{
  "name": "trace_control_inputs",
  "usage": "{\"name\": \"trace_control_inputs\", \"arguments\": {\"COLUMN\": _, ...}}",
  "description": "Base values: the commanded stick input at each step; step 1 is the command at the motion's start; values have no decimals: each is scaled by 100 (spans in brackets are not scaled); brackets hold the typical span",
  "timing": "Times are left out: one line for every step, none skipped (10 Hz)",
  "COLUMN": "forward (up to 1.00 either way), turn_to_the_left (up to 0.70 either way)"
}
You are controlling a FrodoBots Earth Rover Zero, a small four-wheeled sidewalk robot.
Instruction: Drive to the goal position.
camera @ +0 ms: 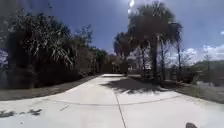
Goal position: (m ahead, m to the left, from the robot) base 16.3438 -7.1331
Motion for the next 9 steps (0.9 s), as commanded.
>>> {"name": "trace_control_inputs", "arguments": {"forward": 70, "turn_to_the_left": 0}}
{"name": "trace_control_inputs", "arguments": {"forward": 70, "turn_to_the_left": 0}}
{"name": "trace_control_inputs", "arguments": {"forward": 70, "turn_to_the_left": 0}}
{"name": "trace_control_inputs", "arguments": {"forward": 70, "turn_to_the_left": 0}}
{"name": "trace_control_inputs", "arguments": {"forward": 70, "turn_to_the_left": 0}}
{"name": "trace_control_inputs", "arguments": {"forward": 70, "turn_to_the_left": 0}}
{"name": "trace_control_inputs", "arguments": {"forward": 70, "turn_to_the_left": 0}}
{"name": "trace_control_inputs", "arguments": {"forward": 70, "turn_to_the_left": 0}}
{"name": "trace_control_inputs", "arguments": {"forward": 70, "turn_to_the_left": 0}}
